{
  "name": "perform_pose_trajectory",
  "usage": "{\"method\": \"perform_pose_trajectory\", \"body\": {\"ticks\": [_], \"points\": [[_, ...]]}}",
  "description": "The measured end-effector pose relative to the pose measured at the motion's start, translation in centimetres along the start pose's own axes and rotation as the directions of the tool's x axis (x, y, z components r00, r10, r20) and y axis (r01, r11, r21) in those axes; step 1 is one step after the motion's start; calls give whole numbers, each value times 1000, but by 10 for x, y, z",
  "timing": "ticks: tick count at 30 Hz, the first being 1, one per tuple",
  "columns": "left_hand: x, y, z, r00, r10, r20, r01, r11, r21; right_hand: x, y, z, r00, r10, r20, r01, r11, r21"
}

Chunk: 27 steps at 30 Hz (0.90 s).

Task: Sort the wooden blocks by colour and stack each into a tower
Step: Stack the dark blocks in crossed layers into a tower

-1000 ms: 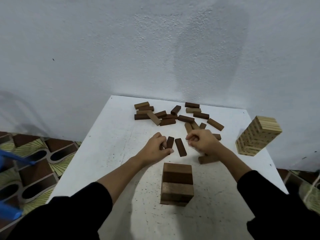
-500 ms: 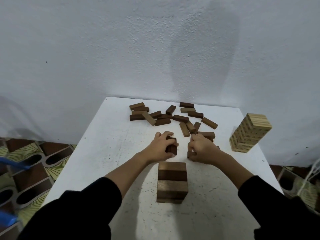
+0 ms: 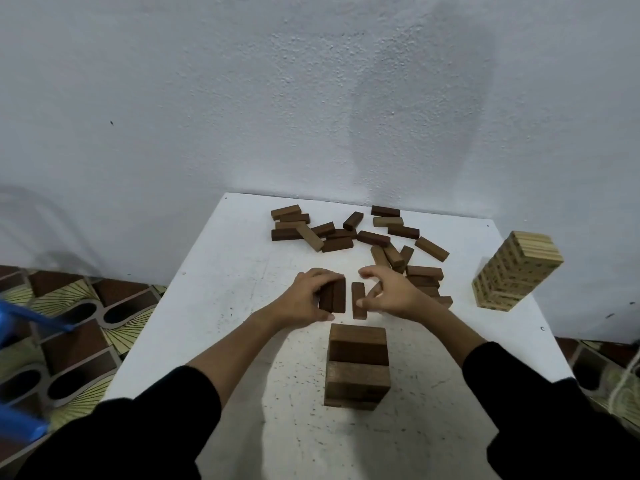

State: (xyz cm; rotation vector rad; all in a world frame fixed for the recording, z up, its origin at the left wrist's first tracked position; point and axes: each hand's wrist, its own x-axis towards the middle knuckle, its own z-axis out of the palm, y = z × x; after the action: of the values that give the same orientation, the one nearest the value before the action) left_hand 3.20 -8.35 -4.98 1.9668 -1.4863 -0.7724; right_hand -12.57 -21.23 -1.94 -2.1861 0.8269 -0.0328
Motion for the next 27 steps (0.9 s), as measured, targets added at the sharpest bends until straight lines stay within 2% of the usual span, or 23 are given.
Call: {"method": "perform_pose_trajectory", "body": {"ticks": [4, 7, 11, 27], "points": [[1, 5, 6, 999, 4, -46, -8, 996, -93, -5, -2, 8, 997, -22, 74, 20, 999, 30], [1, 6, 8, 998, 3, -61, -11, 991, -134, -5, -1, 18, 998, -45, 54, 46, 999, -13], [1, 5, 10, 998, -7, -66, -6, 982, -190, -6, 6, 26, 997, -72, -8, 72, 996, 55], [0, 2, 15, 997, -34, -63, 21, 979, -203, 6, 24, 37, 989, -137, -62, 141, 988, 64]]}}
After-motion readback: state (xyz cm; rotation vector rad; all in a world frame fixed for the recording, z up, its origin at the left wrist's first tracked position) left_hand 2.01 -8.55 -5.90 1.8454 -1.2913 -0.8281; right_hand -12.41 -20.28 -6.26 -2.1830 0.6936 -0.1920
